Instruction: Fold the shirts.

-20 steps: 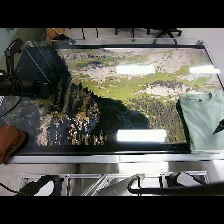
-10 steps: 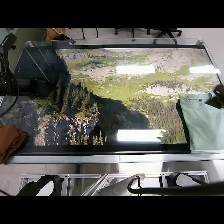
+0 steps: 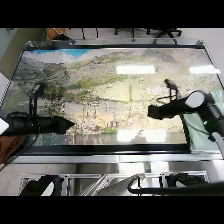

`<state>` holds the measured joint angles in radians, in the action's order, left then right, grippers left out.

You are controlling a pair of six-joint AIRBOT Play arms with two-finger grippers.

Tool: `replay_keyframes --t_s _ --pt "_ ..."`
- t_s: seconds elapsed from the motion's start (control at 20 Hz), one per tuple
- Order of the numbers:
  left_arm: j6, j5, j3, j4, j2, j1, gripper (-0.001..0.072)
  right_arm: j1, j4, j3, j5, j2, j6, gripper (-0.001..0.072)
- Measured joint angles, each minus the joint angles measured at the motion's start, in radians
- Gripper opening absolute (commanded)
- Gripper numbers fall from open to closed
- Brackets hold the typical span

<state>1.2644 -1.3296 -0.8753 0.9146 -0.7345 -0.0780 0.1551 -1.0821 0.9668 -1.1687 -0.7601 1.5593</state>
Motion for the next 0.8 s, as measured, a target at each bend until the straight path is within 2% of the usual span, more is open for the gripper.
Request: replay_keyframes --t_s 0.25,0.55,0.8 --pt "0.0 0.041 0.131 0.001 0.097 -0.018 0.0021 0.109 0.003 -0.056 0.028 0.011 -0.036 0.0016" --pt "0.0 0.079 0.203 0.001 0.179 -0.02 0.002 0.131 0.004 -0.067 0.029 0.011 -0.043 0.0016" --pt "0.002 0.085 0.214 0.001 0.172 -0.021 0.0021 0.133 0.007 -0.068 0.029 0.011 -0.044 0.0016"
